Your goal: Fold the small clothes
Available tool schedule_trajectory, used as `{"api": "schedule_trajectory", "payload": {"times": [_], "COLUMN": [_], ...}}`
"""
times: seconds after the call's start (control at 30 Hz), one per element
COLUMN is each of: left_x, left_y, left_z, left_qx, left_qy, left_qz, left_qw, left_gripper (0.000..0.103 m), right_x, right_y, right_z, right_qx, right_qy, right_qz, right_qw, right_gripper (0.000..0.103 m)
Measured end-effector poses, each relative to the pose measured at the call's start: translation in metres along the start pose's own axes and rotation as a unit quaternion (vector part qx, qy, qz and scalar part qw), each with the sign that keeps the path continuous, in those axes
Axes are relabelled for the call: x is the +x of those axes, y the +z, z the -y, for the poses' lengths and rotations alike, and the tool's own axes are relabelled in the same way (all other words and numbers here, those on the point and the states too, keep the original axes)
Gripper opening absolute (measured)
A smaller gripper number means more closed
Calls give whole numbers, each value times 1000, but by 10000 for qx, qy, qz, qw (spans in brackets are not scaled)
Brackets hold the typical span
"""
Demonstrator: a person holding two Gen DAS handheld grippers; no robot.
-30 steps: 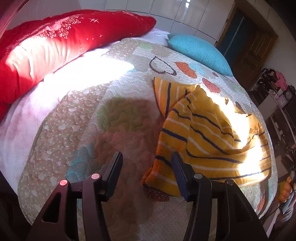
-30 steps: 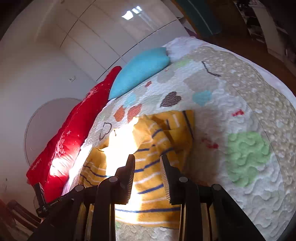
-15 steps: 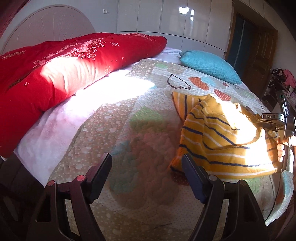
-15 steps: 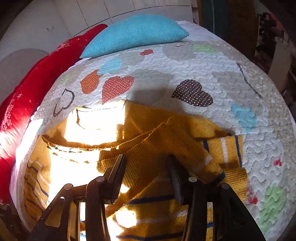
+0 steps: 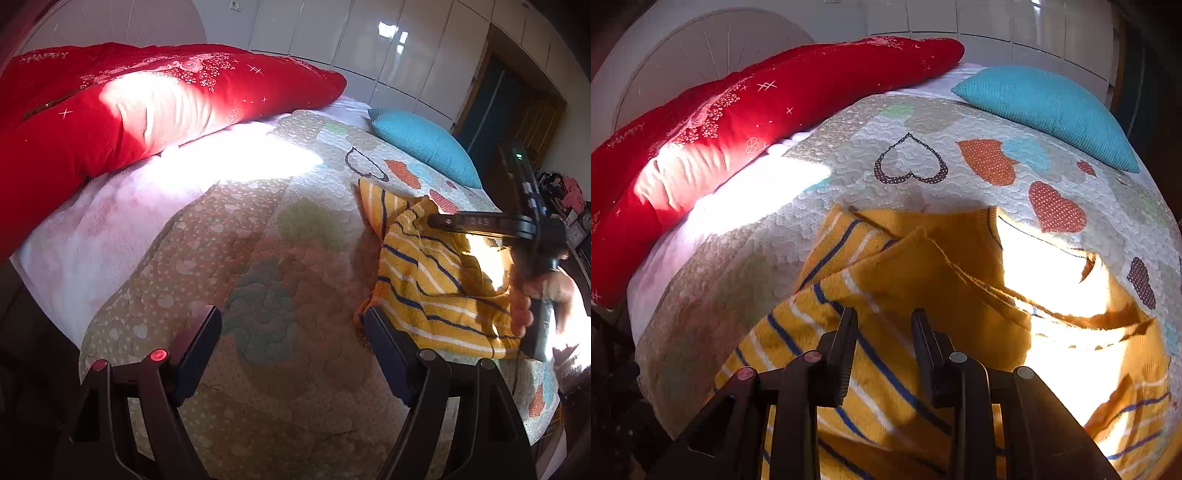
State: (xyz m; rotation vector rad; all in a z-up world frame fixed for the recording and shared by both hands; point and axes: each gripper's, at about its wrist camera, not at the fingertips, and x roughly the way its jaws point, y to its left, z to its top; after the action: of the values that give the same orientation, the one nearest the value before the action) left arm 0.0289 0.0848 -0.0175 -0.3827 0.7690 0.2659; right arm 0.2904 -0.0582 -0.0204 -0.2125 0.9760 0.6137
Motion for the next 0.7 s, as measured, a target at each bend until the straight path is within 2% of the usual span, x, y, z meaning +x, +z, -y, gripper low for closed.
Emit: {"api": "schedule_trajectory", "payload": {"times": [0.13, 0.27, 0.33, 0.4, 0.43, 0.47, 0.5, 0.6, 0.7], "left_x": [1, 1, 0, -1, 0, 0, 1, 4, 4], "left_y": [-3, -6, -7, -8, -9, -9, -9, -9, -10], "left_z": [-9, -19, -26, -32, -35, -37, -39, -42, -41], "left_qx": [-129, -259, -355, -450, -490, -535, -580, -684, -737], "left_qy": [-105, -109, -100, -111, -111, -107, -103, -123, -195], "left_qz": [-91, -106, -110, -106, -118, -127, -130, -167, -201], "left_qw": [9998, 9995, 9993, 9989, 9987, 9984, 9982, 9974, 9969], "left_gripper": [79, 79, 79, 79, 79, 79, 79, 79, 79], "right_x": [55, 66, 51, 25, 14, 4, -3, -9, -1], "right_y": [27, 42, 45, 39, 34, 28, 21, 2, -14], "right_z": [-1, -3, 1, 4, 0, -8, -17, -47, -71], "right_qx": [261, 425, 734, 1170, 1264, 1233, 1091, 502, 194], "right_qy": [-266, -401, -165, 332, 593, 778, 848, 628, 301], "right_qz": [-335, -470, -458, -311, -313, -334, -356, -489, -521], "right_qw": [9987, 9972, 9961, 9921, 9897, 9887, 9898, 9956, 9980], "right_gripper": [33, 39, 44, 54, 64, 71, 72, 75, 76]}}
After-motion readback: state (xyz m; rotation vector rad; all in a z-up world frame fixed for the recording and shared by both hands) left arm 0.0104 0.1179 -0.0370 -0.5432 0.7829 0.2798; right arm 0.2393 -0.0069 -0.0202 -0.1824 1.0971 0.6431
